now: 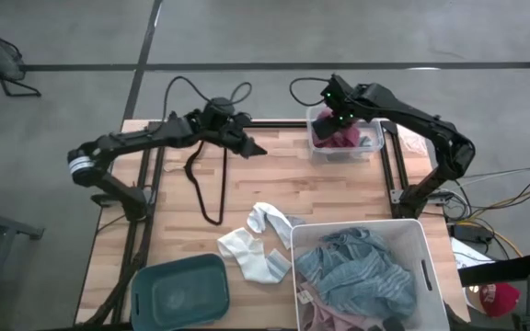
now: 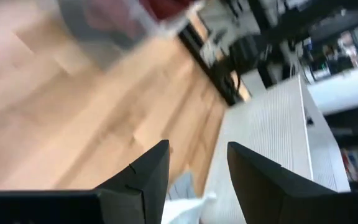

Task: Pick & Place Cloths
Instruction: Put the red boxer into the transparent bin, then put the white sock into the blue bin

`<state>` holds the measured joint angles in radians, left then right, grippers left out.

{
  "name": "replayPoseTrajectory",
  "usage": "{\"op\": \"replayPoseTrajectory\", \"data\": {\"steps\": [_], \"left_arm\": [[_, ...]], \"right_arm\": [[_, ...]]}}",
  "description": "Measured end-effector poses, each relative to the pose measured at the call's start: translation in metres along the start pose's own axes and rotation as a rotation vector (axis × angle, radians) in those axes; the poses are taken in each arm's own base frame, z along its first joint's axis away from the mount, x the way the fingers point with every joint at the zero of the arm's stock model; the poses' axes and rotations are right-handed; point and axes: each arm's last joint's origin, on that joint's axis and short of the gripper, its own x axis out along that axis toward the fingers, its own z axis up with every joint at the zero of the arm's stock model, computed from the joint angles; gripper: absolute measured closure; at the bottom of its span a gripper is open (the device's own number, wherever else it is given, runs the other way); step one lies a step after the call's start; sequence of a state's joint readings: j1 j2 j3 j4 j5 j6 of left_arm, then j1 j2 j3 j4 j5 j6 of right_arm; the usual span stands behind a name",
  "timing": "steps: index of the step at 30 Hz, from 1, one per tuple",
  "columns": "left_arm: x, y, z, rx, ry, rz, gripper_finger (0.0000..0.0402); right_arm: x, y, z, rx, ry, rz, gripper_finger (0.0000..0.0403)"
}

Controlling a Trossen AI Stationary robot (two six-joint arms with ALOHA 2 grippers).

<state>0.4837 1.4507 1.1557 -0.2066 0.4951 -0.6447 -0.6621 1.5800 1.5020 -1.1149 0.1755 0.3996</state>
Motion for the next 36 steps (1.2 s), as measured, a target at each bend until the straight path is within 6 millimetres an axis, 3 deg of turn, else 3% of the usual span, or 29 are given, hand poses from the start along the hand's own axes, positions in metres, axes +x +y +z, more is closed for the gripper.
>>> {"op": "replayPoseTrajectory", "data": {"steps": [7,11,16,22,36], "left_arm": [[0.03,-0.001,-0.024,0.158,0.176,-0.046,0.0234],[0.045,0.003,-0.044,0.312,0.325,-0.048,0.0234],[0.071,0.012,-0.064,0.321,0.436,-0.037,0.0234],[0.096,0.022,-0.087,0.303,0.542,-0.022,0.0234],[0.132,0.058,-0.11,0.391,0.596,0.176,0.0235]], "right_arm": [[-0.037,0.009,0.015,-0.067,-0.131,0.063,0.0146],[-0.059,0.013,0.027,-0.046,-0.249,0.114,0.0119],[-0.079,0.022,0.037,-0.037,-0.378,0.188,0.0096],[-0.1,0.038,0.041,-0.076,-0.459,0.38,0.0077],[-0.123,0.066,0.037,-0.059,-0.567,0.524,0.0084]]}}
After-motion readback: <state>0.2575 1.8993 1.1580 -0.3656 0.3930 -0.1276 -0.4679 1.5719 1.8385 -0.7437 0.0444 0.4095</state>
